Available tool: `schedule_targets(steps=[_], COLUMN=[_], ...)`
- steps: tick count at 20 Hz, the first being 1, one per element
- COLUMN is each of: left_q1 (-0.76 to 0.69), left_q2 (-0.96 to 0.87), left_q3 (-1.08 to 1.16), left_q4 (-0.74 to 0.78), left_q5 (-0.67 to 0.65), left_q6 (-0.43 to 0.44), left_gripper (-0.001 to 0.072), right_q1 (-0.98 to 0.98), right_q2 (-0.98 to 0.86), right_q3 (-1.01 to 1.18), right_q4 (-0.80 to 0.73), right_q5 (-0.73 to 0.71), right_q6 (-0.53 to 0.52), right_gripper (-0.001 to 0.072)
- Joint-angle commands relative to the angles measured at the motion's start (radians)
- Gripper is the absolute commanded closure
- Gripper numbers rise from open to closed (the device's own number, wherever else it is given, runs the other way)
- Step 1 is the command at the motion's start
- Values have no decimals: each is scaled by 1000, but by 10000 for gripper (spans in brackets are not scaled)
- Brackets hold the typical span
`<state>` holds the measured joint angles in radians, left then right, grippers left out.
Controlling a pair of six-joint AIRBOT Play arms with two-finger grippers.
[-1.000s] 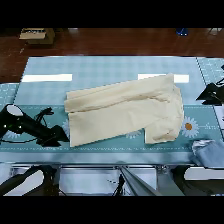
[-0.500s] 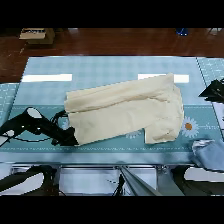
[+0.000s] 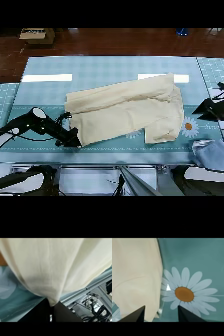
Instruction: Fold the shirts.
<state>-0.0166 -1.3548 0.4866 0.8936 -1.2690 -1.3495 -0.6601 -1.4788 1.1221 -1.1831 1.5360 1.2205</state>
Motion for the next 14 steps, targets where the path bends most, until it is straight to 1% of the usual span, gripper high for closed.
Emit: schedule_targets(steps=[1,4,7,10,11,12,13,14], left_q1=[-2,-2,-2,-2,-1,-1,-1,0], left_q2=[-2,-2,-2,-2,-2,-2,-2,0], left_q3=[0,0,0,1,1,1,1,6], left_q4=[10,10,10,10,10,10,10,10], left_q5=[50,51,55,57,57,57,57,56], left_q6=[3,3,3,3,3,3,5,27], left_gripper=[685,685,685,685,685,685,685,685], right_q1=[-9,-9,-2,107,152,197,225,240], right_q2=[0,0,0,0,0,0,0,3], right_q3=[-126,-187,-232,-258,-262,-262,-262,-261], right_q4=[5,29,116,77,63,42,38,49], right_q5=[-66,-116,-167,-214,-232,-249,-254,-243], right_q6=[-39,-61,-86,-81,-72,-53,-37,-32], right_gripper=[217,217,219,228,277,390,531,653])
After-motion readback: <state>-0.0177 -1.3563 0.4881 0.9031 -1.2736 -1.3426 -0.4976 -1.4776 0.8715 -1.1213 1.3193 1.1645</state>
